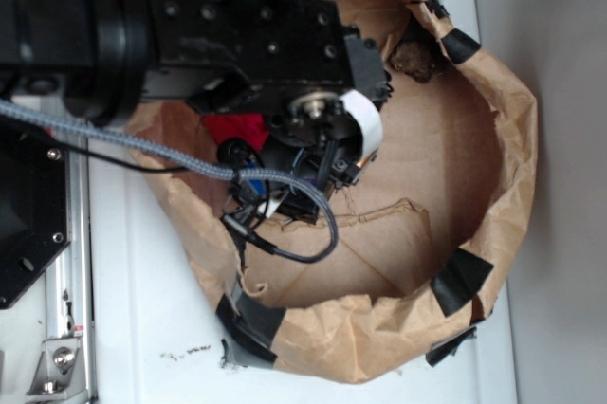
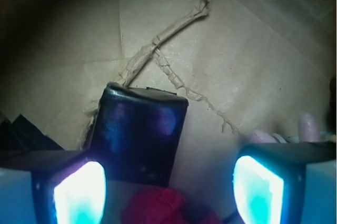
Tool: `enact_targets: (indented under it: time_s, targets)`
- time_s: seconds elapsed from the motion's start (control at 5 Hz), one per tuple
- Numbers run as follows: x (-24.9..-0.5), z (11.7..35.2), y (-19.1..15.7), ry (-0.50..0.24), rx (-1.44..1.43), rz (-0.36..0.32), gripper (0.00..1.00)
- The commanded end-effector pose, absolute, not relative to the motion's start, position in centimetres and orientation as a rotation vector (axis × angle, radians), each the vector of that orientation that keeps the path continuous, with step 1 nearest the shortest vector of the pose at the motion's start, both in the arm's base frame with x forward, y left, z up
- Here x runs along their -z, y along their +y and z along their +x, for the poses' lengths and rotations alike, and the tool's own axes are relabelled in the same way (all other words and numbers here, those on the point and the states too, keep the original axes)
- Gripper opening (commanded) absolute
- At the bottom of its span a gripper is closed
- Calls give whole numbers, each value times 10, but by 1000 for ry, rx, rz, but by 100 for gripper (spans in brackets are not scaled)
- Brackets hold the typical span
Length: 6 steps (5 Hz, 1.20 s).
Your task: Grab the black box.
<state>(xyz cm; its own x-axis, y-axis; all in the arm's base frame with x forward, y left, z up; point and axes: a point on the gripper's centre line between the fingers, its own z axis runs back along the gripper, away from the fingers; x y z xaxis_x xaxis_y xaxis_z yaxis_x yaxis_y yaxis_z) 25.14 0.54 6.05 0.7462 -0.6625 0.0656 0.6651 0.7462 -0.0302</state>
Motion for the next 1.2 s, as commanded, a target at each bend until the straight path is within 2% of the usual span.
enact_targets:
  time_s: [0.0,0.4,1.0]
  targets:
    - [-59,256,-1,-151,652,-46,100]
    - [-44,259,-6,-191,641,-41,100]
    - [-32,255,-10,-171,656,-51,100]
